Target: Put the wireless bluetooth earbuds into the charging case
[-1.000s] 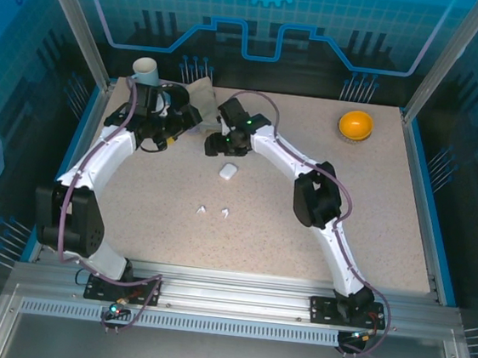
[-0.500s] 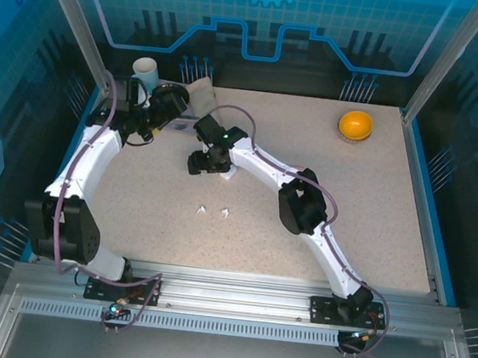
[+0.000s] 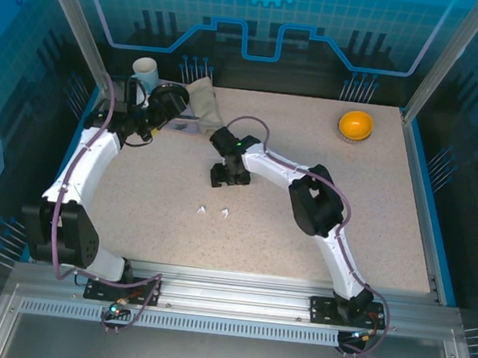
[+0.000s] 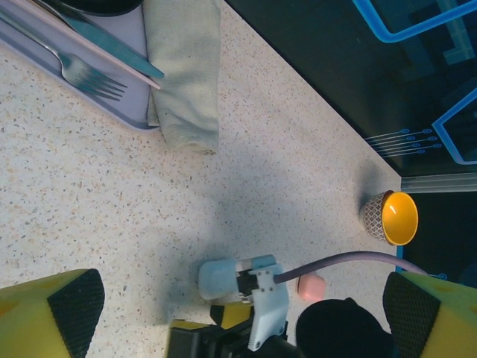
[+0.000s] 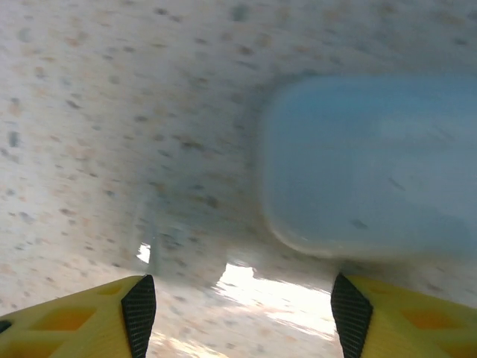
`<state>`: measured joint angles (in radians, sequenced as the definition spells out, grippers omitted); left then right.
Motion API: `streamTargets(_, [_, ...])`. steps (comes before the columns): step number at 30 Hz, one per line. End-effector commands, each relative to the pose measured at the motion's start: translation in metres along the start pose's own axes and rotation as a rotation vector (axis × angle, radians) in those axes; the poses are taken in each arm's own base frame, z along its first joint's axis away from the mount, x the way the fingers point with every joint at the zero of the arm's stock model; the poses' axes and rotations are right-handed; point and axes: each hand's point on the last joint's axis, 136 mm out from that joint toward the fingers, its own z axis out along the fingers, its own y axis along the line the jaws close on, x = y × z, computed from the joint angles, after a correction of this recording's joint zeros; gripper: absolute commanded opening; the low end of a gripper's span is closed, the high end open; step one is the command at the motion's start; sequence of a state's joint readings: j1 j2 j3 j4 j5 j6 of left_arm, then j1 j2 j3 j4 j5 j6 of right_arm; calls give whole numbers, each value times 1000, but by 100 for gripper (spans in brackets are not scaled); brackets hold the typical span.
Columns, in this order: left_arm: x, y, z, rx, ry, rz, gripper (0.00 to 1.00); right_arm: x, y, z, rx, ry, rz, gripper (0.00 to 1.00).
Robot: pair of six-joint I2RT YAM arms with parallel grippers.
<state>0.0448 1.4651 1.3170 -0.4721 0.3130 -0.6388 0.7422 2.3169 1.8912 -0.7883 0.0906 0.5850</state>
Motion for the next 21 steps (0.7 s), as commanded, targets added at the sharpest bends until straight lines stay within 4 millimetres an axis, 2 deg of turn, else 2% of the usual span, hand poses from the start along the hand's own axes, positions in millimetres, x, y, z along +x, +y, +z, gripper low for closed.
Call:
streamTargets(1, [4, -5, -6, 36, 9, -17, 99, -16, -15, -36, -37, -78, 63, 67])
streamTargets(6, [6, -4, -3, 43, 18, -16, 99, -28, -21, -80, -85, -156, 125, 68])
streamTargets(10, [9, 0, 1, 38, 26, -15, 99, -45, -23, -95, -69, -202, 115, 72])
streamTargets(15, [13, 5, 4, 25, 41, -12, 99, -59, -22, -80, 14, -154, 5, 76])
streamTargets(19, [12, 8, 1, 13, 26, 1, 99, -62, -24, -54, 73, -92, -40, 78])
streamTargets(21, [11, 8, 0, 11, 10, 2, 99, -64, -24, -47, 92, -79, -44, 79])
